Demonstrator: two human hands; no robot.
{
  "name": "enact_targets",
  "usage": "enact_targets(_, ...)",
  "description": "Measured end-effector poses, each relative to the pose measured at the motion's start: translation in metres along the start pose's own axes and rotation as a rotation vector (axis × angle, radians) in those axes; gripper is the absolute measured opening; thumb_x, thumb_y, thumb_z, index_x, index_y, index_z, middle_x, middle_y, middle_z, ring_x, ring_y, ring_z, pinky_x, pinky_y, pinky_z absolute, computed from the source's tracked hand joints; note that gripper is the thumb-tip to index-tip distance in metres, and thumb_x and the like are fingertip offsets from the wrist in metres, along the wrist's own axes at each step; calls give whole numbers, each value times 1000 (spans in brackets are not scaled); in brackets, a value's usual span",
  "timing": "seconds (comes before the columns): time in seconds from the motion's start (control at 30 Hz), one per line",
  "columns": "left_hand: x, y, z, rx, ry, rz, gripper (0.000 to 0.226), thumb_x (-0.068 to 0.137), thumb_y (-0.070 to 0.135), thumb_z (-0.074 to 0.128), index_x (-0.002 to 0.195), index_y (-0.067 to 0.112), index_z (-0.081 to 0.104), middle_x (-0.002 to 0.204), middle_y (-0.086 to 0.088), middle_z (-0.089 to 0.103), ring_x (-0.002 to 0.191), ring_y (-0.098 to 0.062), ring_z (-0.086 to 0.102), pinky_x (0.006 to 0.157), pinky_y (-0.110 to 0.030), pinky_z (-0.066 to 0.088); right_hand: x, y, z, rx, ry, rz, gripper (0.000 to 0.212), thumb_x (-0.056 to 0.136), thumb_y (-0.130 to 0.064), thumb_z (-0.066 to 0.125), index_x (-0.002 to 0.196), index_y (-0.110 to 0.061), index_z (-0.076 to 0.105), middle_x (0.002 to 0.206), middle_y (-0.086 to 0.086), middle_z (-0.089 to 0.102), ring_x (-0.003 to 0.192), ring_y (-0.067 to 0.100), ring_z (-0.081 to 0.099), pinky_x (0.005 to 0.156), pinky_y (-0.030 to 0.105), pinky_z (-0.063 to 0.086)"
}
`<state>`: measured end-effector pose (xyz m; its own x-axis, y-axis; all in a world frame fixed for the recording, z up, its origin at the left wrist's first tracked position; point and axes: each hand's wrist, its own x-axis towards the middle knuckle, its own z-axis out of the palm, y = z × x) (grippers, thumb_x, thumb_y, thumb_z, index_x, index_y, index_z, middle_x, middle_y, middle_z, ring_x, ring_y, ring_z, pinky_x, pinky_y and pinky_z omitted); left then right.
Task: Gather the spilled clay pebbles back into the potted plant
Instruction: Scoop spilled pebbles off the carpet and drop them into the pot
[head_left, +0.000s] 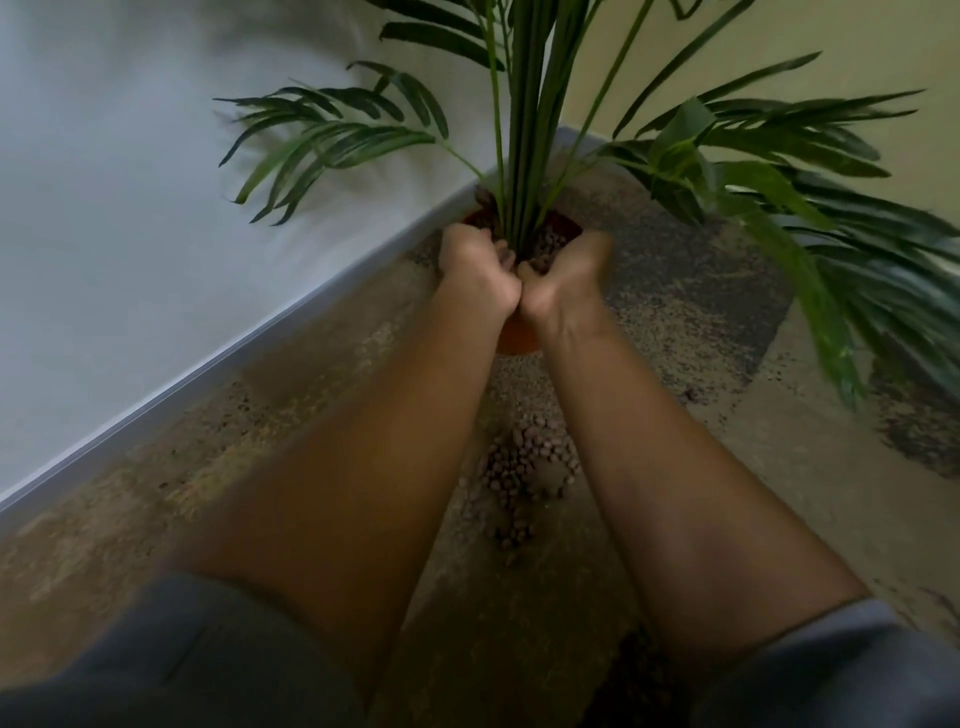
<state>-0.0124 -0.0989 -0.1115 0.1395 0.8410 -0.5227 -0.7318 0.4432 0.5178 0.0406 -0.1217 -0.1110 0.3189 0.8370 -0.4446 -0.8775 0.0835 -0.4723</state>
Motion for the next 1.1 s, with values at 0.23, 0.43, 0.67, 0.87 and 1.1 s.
enact_targets(0.23, 11, -2, 9, 7, -131, -42, 53, 101, 27, 19, 136, 2, 50, 138, -22, 50, 126, -36, 49, 111, -46, 36, 14, -8, 1, 66, -19, 4, 61, 98, -40, 18, 133, -2, 50, 132, 25, 53, 122, 40, 50, 105, 48, 42)
enact_targets(0.43, 9, -12, -7, 73, -68, -23, 52, 101, 22, 19, 151, 10, 27, 150, -13, 39, 138, -27, 38, 111, -35, 30, 9, -8, -15, 12, -9, 10, 52, 100, -26, 23, 140, -1, 44, 140, 21, 48, 129, 31, 47, 112, 37, 36)
enact_targets(0.67, 10, -27, -62, 368, 69, 57, 44, 101, 21, 27, 142, 20, 45, 135, -1, 57, 116, -15, 56, 92, -27, 44, -10, 18, -63, -705, 123, -168, 24, 95, -16, 44, 83, -14, 64, 88, 7, 71, 81, 19, 68, 76, 35, 58)
enact_targets(0.87, 15, -49, -113, 1029, 60, -115, 39, 100, 24, 43, 138, 19, 49, 129, -3, 56, 106, -16, 53, 83, -29, 43, -11, 43, -135, -1459, 171, -142, 19, 90, -19, 48, 86, -10, 65, 85, 9, 62, 79, 24, 58, 68, 29, 43)
enact_targets(1.1, 5, -80, -147, 1939, -194, -97, 51, 93, 19, 53, 142, 9, 42, 146, -15, 44, 133, -31, 43, 108, -36, 35, -19, 53, -184, -2222, -34, -208, 47, 95, -33, 39, 136, -13, 49, 143, 14, 38, 126, 35, 35, 106, 43, 36)
